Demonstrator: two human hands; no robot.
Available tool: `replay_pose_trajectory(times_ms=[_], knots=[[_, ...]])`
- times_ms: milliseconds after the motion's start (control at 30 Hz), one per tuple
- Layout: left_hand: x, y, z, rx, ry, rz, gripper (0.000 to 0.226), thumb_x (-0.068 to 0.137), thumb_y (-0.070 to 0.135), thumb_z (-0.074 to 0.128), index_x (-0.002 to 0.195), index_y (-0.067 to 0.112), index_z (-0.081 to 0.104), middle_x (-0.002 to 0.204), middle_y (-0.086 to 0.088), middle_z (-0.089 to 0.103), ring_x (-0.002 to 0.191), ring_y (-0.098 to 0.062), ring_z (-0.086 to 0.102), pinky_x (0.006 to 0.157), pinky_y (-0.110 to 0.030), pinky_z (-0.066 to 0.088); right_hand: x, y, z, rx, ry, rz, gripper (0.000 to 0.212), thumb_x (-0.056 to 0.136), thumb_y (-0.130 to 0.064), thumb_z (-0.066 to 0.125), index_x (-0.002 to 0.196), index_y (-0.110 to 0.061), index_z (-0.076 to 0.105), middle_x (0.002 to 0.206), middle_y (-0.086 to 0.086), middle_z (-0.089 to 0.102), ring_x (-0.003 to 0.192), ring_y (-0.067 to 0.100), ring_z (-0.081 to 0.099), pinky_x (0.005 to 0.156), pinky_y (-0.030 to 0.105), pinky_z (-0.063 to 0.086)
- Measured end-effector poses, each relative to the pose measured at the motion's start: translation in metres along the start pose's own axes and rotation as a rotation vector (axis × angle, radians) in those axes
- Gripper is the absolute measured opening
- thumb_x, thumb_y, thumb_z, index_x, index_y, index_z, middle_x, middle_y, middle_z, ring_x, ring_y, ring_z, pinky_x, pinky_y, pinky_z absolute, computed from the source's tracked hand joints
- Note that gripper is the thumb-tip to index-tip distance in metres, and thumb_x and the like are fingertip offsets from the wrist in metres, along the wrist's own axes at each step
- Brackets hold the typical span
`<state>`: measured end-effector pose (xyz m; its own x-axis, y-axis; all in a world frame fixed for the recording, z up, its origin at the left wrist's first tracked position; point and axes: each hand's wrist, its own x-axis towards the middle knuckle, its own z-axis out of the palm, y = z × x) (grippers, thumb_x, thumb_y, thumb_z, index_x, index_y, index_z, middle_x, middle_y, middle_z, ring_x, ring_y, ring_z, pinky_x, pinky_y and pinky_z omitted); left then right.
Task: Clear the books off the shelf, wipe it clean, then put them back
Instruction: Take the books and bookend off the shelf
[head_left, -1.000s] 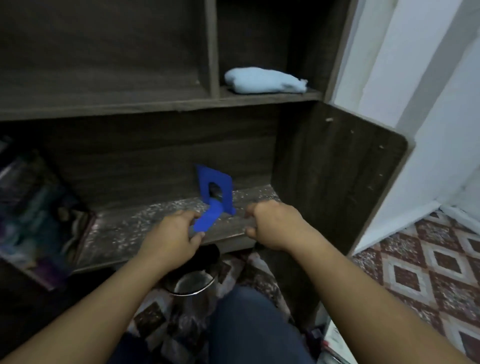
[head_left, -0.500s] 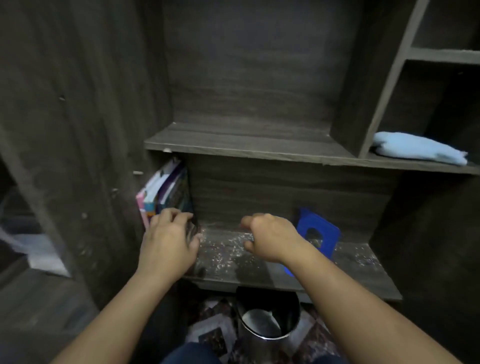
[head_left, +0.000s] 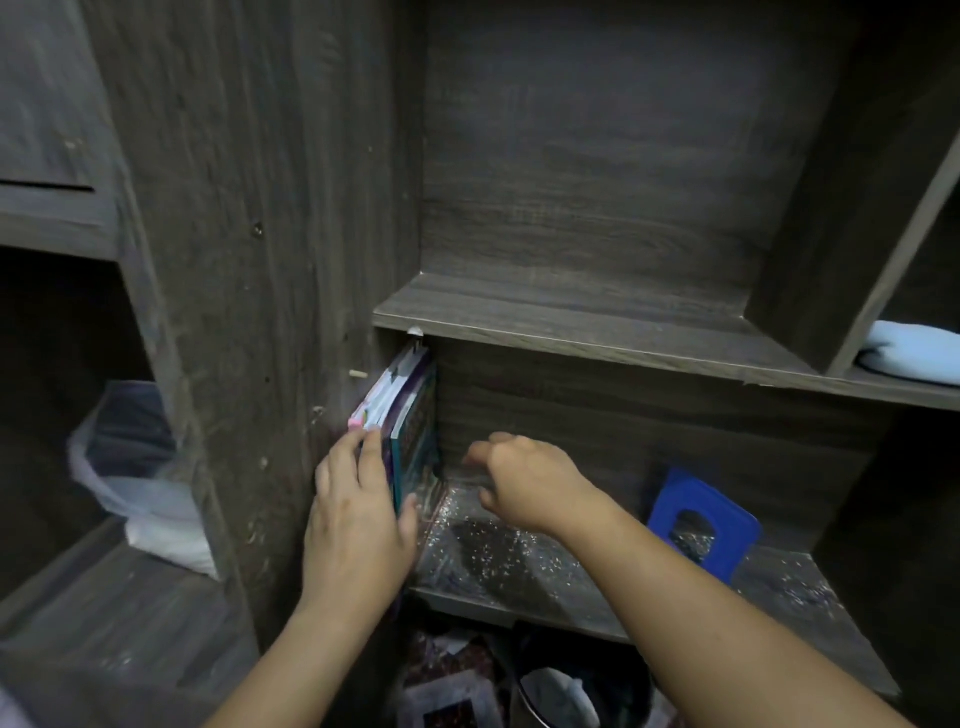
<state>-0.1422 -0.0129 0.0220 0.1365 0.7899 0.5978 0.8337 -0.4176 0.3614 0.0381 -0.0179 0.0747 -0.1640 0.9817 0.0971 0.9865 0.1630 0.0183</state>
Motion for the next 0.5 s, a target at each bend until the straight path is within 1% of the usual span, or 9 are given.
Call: replay_pose_trajectory(times_ms=[100, 167, 267, 367, 433, 500], knots=[[-0.001, -0.003, -0.001, 0.003, -0.003, 0.011, 0.073, 0.067, 0.016, 0.08, 0.131, -0.001, 0.049, 0.129, -0.016, 0.046, 0.116, -0.034, 0.047, 0.09, -0.045, 0.05, 0.015, -0.005, 0.003, 0.021, 0.03, -0.048, 0.044, 0.091, -0.024, 0.056, 0.134, -0.023, 0.049, 0.124, 0.005, 0.052, 0.114, 0.028, 0.053, 0.089, 0.038, 0.049], [-0.001, -0.004, -0.002, 0.0, -0.011, 0.022, 0.072, 0.067, 0.015, 0.08, 0.131, 0.004, 0.05, 0.13, -0.014, 0.046, 0.117, -0.033, 0.049, 0.087, -0.045, 0.052, 0.026, -0.007, 0.006, 0.045, 0.067, -0.081, 0.051, 0.089, -0.021, 0.057, 0.139, -0.024, 0.044, 0.13, 0.004, 0.05, 0.118, 0.027, 0.051, 0.093, 0.04, 0.048], [-0.003, -0.006, -0.003, 0.003, -0.024, 0.042, 0.072, 0.069, 0.016, 0.078, 0.135, 0.013, 0.05, 0.134, -0.012, 0.043, 0.12, -0.031, 0.048, 0.084, -0.044, 0.053, 0.039, -0.01, 0.012, 0.097, 0.137, -0.116, 0.069, 0.088, -0.016, 0.058, 0.15, -0.024, 0.027, 0.142, 0.004, 0.043, 0.125, 0.027, 0.046, 0.097, 0.043, 0.044], [-0.005, -0.007, -0.004, 0.011, -0.026, 0.058, 0.072, 0.071, 0.018, 0.078, 0.137, 0.019, 0.05, 0.136, -0.012, 0.042, 0.122, -0.03, 0.047, 0.084, -0.044, 0.053, 0.05, -0.013, 0.019, 0.119, 0.178, -0.136, 0.081, 0.088, -0.009, 0.057, 0.154, -0.028, 0.013, 0.153, 0.004, 0.03, 0.129, 0.03, 0.043, 0.098, 0.043, 0.043], [-0.005, -0.007, -0.004, 0.006, -0.021, 0.064, 0.072, 0.072, 0.018, 0.078, 0.138, 0.017, 0.049, 0.136, -0.012, 0.043, 0.122, -0.03, 0.047, 0.086, -0.044, 0.053, 0.056, -0.013, 0.022, 0.125, 0.18, -0.143, 0.083, 0.088, -0.005, 0.055, 0.154, -0.031, 0.011, 0.158, 0.004, 0.021, 0.132, 0.032, 0.04, 0.099, 0.044, 0.043], [-0.006, -0.009, -0.002, -0.011, -0.018, 0.06, 0.073, 0.072, 0.018, 0.077, 0.138, 0.01, 0.047, 0.136, -0.012, 0.045, 0.123, -0.03, 0.047, 0.09, -0.044, 0.051, 0.059, -0.013, 0.025, 0.138, 0.202, -0.147, 0.084, 0.086, -0.001, 0.056, 0.153, -0.031, 0.016, 0.16, 0.003, 0.017, 0.133, 0.031, 0.04, 0.098, 0.044, 0.043]])
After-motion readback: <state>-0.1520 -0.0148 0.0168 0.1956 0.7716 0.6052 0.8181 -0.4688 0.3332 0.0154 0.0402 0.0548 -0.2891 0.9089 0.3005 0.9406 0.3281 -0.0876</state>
